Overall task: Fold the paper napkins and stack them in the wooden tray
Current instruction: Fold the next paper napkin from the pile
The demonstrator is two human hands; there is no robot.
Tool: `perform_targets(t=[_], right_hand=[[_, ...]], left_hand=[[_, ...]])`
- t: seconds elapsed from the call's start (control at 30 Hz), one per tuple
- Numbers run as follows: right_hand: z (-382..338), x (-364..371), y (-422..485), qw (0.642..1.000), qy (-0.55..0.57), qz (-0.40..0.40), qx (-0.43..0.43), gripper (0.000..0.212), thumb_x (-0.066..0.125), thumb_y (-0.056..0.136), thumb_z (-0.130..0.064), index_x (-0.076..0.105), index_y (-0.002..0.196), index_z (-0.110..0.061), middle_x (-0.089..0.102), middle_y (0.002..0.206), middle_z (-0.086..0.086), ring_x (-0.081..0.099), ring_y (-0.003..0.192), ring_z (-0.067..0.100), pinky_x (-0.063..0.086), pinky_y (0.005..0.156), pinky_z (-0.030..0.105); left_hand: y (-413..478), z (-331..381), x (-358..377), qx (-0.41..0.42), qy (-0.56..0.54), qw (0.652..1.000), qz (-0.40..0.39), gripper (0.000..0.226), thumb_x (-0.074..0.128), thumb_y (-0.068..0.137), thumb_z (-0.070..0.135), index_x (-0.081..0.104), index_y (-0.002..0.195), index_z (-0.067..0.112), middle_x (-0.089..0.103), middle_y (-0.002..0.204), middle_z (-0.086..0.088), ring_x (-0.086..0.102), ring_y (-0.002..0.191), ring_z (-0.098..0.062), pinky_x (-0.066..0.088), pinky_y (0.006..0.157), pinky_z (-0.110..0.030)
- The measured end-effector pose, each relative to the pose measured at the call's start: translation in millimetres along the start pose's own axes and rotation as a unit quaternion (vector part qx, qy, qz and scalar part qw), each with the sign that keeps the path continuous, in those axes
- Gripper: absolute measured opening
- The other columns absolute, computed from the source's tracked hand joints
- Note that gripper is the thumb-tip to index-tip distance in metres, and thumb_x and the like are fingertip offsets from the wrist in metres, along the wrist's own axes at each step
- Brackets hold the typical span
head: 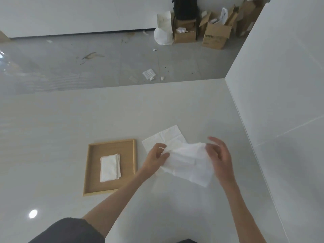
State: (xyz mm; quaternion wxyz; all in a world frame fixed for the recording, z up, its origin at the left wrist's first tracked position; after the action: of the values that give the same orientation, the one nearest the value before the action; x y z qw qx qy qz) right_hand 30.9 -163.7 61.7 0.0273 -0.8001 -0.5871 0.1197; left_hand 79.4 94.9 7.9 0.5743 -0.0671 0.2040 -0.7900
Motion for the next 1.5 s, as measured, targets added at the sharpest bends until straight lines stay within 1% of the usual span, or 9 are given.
perform_targets(t=[0.17, 0.33, 0.4, 0.63, 0.8, 1.0, 1.2, 1.33, 1.5], right_hand=[[16.4, 64.4, -12.1, 0.925, 0.282, -0.180, 0.179, 0.068, 0.026, 0.096, -0.069, 0.020, 0.159, -0.043, 0.045, 0.159, 0.003, 0.053, 0.137, 0.025, 0.038, 0.114, 0.057], [-4.9, 142.3, -42.9, 0.963, 0.126, -0.217, 0.102, 0.092, 0.076, 0.083, -0.048, 0.024, 0.159, -0.042, 0.037, 0.163, -0.008, 0.052, 0.135, 0.003, 0.046, 0.112, 0.037], [-25.2, 163.3, -42.9, 0.977, 0.043, -0.200, 0.063, 0.097, 0.079, 0.083, -0.039, 0.019, 0.159, -0.042, 0.038, 0.160, -0.011, 0.052, 0.126, -0.009, 0.046, 0.103, 0.022], [-124.3, 218.9, -54.4, 0.943, 0.012, -0.331, -0.025, 0.097, 0.081, 0.081, -0.052, 0.010, 0.143, -0.075, 0.068, 0.097, 0.026, 0.067, 0.092, 0.022, 0.053, 0.098, 0.045], [-177.0, 220.5, -68.1, 0.960, 0.013, -0.260, -0.098, 0.065, 0.072, 0.091, -0.041, 0.041, 0.145, -0.059, 0.033, 0.071, 0.011, 0.043, 0.072, 0.022, 0.043, 0.072, 0.031], [-226.4, 221.3, -84.6, 0.962, -0.016, -0.240, -0.125, 0.041, 0.073, 0.093, -0.015, 0.064, 0.131, -0.030, 0.076, 0.112, 0.005, 0.073, 0.100, 0.019, 0.058, 0.076, 0.023], [-282.2, 203.2, -85.4, 0.968, -0.052, -0.126, -0.213, 0.014, 0.072, 0.094, -0.016, 0.073, 0.107, -0.018, 0.061, 0.061, -0.032, 0.060, 0.059, -0.009, 0.042, 0.054, 0.004], [-312.0, 201.7, -88.2, 0.957, -0.090, -0.084, -0.262, 0.008, 0.076, 0.091, -0.024, 0.074, 0.098, -0.026, 0.063, 0.066, -0.032, 0.058, 0.062, -0.007, 0.042, 0.058, 0.005], [-331.4, 194.5, -89.4, 0.956, -0.095, -0.039, -0.274, 0.007, 0.075, 0.090, -0.028, 0.073, 0.096, -0.025, 0.073, 0.091, -0.008, 0.065, 0.082, 0.015, 0.050, 0.071, 0.023]], left_hand=[[-58.3, 16.8, -55.6, -0.006, -0.147, 0.985, 0.092, 0.013, 0.065, 0.095, 0.019, 0.069, 0.107, 0.015, 0.076, 0.098, -0.004, 0.072, 0.085, -0.014, 0.059, 0.072, -0.030], [-116.2, 11.1, -119.5, -0.039, -0.074, 0.978, 0.190, 0.019, 0.062, 0.098, 0.022, 0.065, 0.104, 0.004, 0.065, 0.094, -0.008, 0.060, 0.085, -0.020, 0.050, 0.075, -0.037], [-137.0, 18.9, -144.2, -0.018, -0.065, 0.973, 0.220, 0.018, 0.061, 0.099, 0.021, 0.064, 0.100, 0.004, 0.063, 0.089, -0.007, 0.058, 0.081, -0.019, 0.047, 0.072, -0.033], [-188.2, 78.1, -226.3, 0.068, -0.129, 0.940, 0.308, 0.012, 0.061, 0.100, 0.020, 0.062, 0.111, 0.017, 0.077, 0.091, 0.001, 0.072, 0.077, -0.011, 0.058, 0.066, -0.027], [-208.3, 116.9, -252.2, 0.134, -0.102, 0.942, 0.289, 0.034, 0.061, 0.099, 0.022, 0.049, 0.129, 0.031, 0.068, 0.076, -0.005, 0.064, 0.065, -0.013, 0.050, 0.058, -0.020], [-215.4, 174.1, -273.4, 0.199, -0.002, 0.952, 0.232, 0.021, 0.067, 0.096, 0.025, 0.066, 0.116, 0.029, 0.051, 0.060, 0.020, 0.050, 0.063, -0.007, 0.044, 0.062, -0.019], [-213.4, 224.1, -286.9, 0.236, 0.049, 0.955, 0.173, 0.019, 0.073, 0.089, 0.008, 0.073, 0.102, 0.023, 0.071, 0.095, 0.005, 0.066, 0.082, -0.010, 0.053, 0.074, -0.019], [-206.6, 255.2, -297.7, 0.266, 0.140, 0.929, 0.217, 0.009, 0.067, 0.093, 0.012, 0.070, 0.098, 0.018, 0.068, 0.091, -0.008, 0.056, 0.078, -0.019, 0.045, 0.070, -0.029], [-202.7, 275.0, -303.2, 0.278, 0.199, 0.902, 0.265, 0.004, 0.066, 0.092, 0.017, 0.069, 0.093, 0.015, 0.068, 0.089, -0.019, 0.052, 0.069, -0.016, 0.038, 0.057, -0.014]])
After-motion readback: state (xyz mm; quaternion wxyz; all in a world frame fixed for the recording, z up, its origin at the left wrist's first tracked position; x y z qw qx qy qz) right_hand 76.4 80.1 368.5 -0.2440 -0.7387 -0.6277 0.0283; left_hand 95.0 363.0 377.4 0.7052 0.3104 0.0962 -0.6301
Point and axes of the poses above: each hand's wrist, its own y-axis towards the middle knuckle, its own x-axis out of the palm, z = x × y, the point moved 8 cm from there along y, towards the middle knuckle
